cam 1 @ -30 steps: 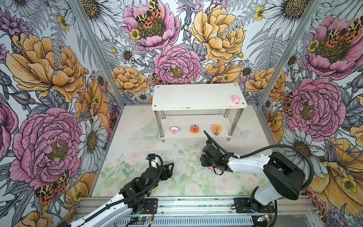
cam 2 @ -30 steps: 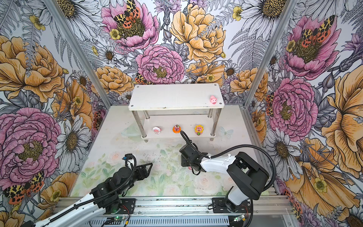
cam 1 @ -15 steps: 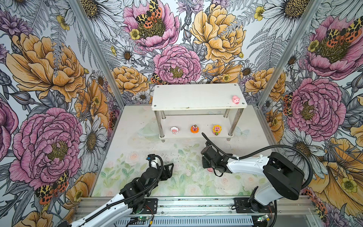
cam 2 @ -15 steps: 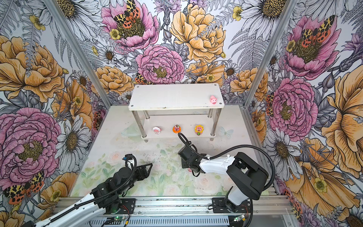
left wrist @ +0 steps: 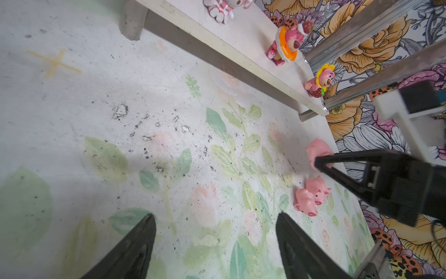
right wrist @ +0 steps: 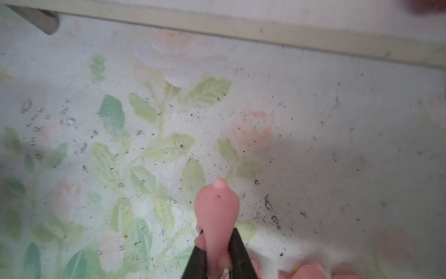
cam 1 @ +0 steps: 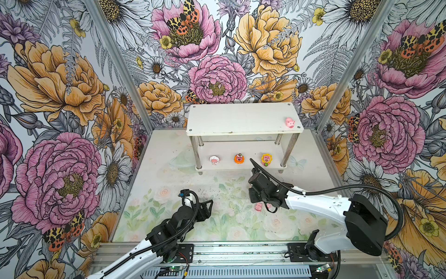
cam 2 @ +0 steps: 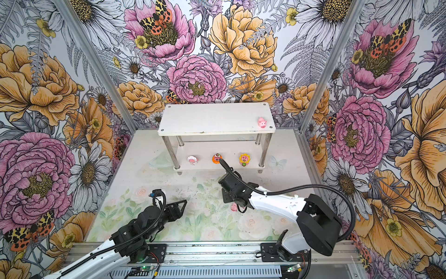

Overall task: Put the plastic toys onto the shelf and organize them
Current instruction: 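Carry the pig onto the top shelf beside the first pig and release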

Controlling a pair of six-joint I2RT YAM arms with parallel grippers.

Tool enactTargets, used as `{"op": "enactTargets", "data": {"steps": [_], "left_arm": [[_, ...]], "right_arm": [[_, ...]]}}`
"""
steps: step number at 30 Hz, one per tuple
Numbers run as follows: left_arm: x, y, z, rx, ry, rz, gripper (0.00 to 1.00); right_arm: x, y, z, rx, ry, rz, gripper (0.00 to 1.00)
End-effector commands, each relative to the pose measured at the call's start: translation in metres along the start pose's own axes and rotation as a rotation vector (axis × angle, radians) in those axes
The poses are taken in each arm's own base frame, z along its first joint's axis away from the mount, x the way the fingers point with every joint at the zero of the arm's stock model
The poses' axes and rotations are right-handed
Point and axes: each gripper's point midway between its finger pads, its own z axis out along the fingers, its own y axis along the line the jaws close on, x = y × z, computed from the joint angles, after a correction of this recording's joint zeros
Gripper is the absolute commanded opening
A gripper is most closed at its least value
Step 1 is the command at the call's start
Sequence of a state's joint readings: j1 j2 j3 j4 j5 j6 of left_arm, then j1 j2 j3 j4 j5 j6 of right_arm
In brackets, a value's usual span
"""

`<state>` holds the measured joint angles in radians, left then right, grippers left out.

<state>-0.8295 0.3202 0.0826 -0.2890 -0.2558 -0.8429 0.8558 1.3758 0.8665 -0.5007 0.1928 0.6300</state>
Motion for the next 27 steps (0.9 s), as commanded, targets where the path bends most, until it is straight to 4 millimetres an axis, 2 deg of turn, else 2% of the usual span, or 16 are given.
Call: {"op": "enactTargets", "data": {"steps": [1, 6, 9, 12, 15, 19, 27], "left_arm": [[0.008, 0.007, 0.002, -0.003, 0.018, -0.012, 0.80], [0.008, 0.006, 0.001, 0.008, 0.018, -0.018, 0.80], [0.010, 0.007, 0.002, 0.006, 0.023, -0.023, 0.80], [0.011, 0.008, 0.002, 0.004, 0.031, -0.031, 0.80], [0.011, 0.008, 0.000, 0.000, 0.034, -0.029, 0.80], [0.010, 0.008, 0.000, -0.002, 0.035, -0.028, 0.80], [0.008, 0.009, 0.000, -0.006, 0.024, -0.029, 0.81]], "right_arm": [[-0.030, 0.001, -0.067, -0.030, -0.030, -0.094, 0.06], [-0.090, 0.000, -0.158, -0.049, -0.149, -0.143, 0.06], [-0.133, -0.017, -0.194, 0.020, -0.263, -0.132, 0.06], [-0.170, -0.024, -0.217, 0.034, -0.347, -0.121, 0.07], [-0.202, -0.029, -0.225, 0.026, -0.380, -0.115, 0.08], [-0.230, -0.041, -0.219, 0.031, -0.373, -0.095, 0.09], [-0.259, -0.052, -0.196, 0.018, -0.343, -0.068, 0.10]]}}
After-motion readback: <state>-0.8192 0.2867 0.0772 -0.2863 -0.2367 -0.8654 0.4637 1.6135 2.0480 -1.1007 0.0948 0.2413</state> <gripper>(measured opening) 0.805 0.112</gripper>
